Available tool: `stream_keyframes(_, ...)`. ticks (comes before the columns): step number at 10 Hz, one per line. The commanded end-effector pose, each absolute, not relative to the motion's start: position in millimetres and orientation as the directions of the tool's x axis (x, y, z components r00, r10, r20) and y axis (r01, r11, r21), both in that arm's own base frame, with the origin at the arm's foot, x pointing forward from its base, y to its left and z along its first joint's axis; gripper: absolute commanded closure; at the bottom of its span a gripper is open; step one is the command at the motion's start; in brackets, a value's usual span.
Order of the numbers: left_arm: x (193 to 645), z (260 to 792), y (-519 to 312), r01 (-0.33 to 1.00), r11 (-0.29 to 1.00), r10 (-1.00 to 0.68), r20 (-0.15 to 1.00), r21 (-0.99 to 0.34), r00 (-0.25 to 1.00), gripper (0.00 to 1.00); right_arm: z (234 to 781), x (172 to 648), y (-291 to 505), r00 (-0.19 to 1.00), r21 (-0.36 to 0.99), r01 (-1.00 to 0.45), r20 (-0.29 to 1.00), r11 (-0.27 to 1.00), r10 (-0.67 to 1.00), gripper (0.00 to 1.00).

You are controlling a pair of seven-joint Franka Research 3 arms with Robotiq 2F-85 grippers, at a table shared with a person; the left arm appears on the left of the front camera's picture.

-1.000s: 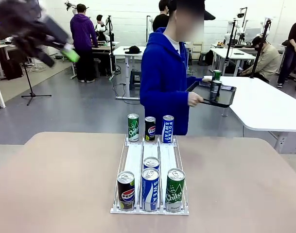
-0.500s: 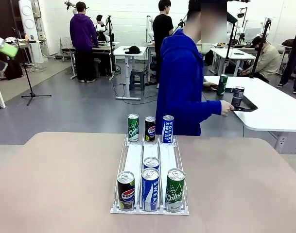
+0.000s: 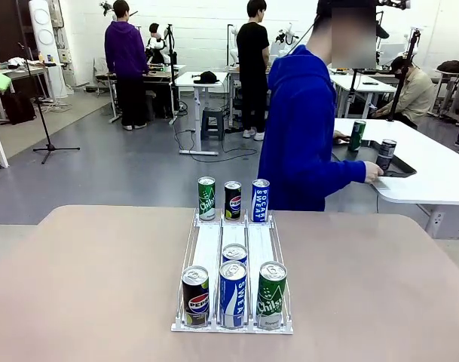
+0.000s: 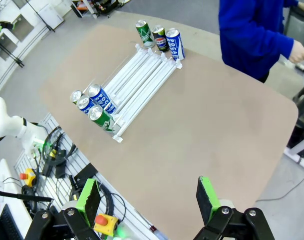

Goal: Retrieve and hand over the desired beverage to the person.
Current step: Place the picked can on the Handle tray extended by the person.

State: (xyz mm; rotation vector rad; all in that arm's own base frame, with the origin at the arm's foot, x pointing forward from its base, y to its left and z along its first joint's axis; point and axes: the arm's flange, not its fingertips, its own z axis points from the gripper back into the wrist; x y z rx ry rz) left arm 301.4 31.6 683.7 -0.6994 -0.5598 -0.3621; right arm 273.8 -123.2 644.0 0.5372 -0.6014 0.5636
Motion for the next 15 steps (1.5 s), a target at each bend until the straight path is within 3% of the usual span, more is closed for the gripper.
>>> stream_keyframes(1, 307, 688, 22, 0.497, 0.705, -0.146, 0.583, -0.505, 0.799, 0.00, 645, 275, -123, 0.675, 0.302, -0.641, 0.659, 0.706, 0.330, 0.00)
stream_keyframes(15, 306, 683, 26, 0.490, 0.714, -0.137, 0.586, -0.500, 0.799, 0.00, 645, 275, -123, 0.675, 0.302, -0.641, 0.659, 0.706, 0.330, 0.00)
